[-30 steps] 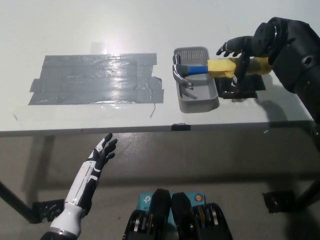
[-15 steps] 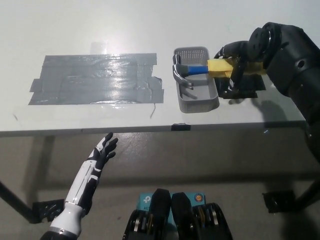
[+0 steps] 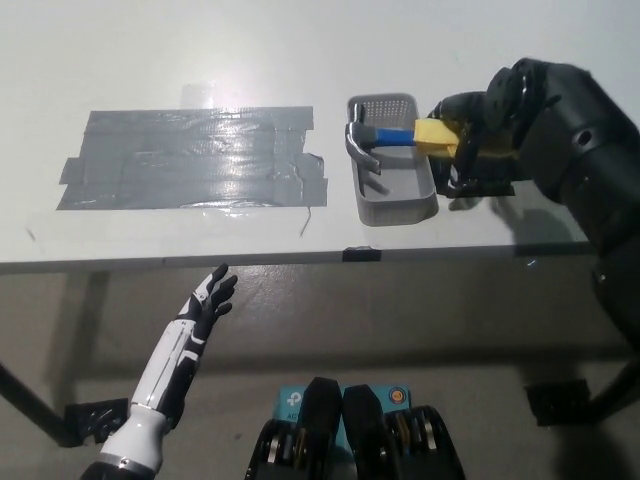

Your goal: The robot picks the hammer placed on top of the gray container with right hand and places it on the grey area of the desk

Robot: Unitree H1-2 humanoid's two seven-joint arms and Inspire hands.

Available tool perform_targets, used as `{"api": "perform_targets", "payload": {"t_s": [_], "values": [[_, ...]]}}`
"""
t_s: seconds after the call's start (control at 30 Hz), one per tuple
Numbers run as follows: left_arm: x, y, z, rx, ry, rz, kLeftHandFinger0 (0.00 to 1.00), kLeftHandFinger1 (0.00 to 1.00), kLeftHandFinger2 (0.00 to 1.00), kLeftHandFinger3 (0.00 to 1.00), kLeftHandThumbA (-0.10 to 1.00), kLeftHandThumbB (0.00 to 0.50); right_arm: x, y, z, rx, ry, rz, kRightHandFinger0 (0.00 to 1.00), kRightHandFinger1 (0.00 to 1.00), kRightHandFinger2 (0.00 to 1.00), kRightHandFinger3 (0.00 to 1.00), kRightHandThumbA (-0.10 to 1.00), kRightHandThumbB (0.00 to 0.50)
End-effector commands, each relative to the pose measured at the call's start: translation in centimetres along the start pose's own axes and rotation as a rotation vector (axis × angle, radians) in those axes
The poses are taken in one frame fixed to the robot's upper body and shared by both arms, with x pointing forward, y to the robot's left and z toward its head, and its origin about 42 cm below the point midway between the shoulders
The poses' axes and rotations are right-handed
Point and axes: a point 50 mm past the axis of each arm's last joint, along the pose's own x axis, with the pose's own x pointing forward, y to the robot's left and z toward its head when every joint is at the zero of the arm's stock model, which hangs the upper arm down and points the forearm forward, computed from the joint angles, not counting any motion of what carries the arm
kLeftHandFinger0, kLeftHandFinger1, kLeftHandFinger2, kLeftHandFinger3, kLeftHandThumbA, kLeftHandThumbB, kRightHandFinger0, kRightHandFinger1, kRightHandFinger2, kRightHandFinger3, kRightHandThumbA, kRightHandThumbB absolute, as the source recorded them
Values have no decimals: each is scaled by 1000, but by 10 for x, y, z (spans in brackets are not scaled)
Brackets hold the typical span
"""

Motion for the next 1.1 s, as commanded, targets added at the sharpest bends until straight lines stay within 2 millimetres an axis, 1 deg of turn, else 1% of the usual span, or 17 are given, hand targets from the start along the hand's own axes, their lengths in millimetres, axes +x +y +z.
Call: {"api": "perform_targets", "payload": {"t_s": [0.0,0.03,0.07,0.1,0.13,0.17,0.23,0.27,0.43,0.47,0.63,0.7,0.83,0.93,0.97,1.03,1.07], "values": [[1,5,9,37,-32,-22,1000,1000,1000,1000,998,160,0,-9,11,28,-43,-289,604,681,734,784,121,245],[2,5,9,43,-33,-24,1000,1000,1000,1000,994,156,2,-5,10,8,-65,-379,148,278,405,575,-91,217],[2,6,10,45,-33,-25,1000,1000,1000,1000,994,156,3,-3,10,1,-69,-403,104,275,415,557,-98,212],[2,6,10,44,-30,-28,1000,1000,1000,1000,988,152,4,1,10,21,-98,-468,4,134,326,370,-100,161],[2,6,10,44,-29,-28,1000,1000,1000,1000,987,151,5,4,10,40,-121,-514,3,277,581,471,-100,170],[3,7,9,45,-34,-29,1000,1000,1000,1000,983,139,5,5,11,45,-130,-536,50,448,816,733,-100,158],[2,7,9,49,-36,-31,1000,1000,1000,1000,979,140,6,8,10,70,-148,-558,90,559,882,954,-100,163],[2,7,9,48,-39,-33,1000,1000,1000,1000,975,132,6,8,9,70,-148,-563,107,591,905,1000,-100,155],[2,8,9,47,-37,-38,1000,1000,1000,1000,953,130,8,12,3,83,-155,-586,139,616,921,998,-100,183],[3,8,9,47,-37,-39,1000,1000,1000,1000,953,130,8,12,1,81,-156,-587,132,614,922,996,-100,175],[4,9,8,53,-33,-48,1000,1000,1000,1000,972,124,4,6,-5,91,-174,-616,137,605,933,986,-100,182],[4,8,8,50,-29,-53,1000,1000,1000,1000,973,123,2,0,-4,105,-189,-641,135,590,915,948,-100,183],[4,8,8,53,-28,-58,1000,1000,1000,1000,974,116,-7,-14,1,120,-237,-701,110,539,847,864,-100,190],[4,8,8,52,-29,-59,1000,1000,1000,1000,985,119,-14,-25,7,114,-277,-753,1,405,738,753,-100,216],[5,8,8,51,-31,-60,1000,1000,1000,1000,987,119,-19,-34,11,103,-283,-781,2,414,756,759,-100,191],[6,8,7,50,-33,-60,1000,1000,1000,1000,989,121,-27,-46,16,82,-296,-812,17,450,795,761,-100,191],[6,9,7,53,-30,-60,1000,1000,1000,1000,996,128,-34,-57,22,70,-304,-851,19,463,799,688,-100,210]]}}
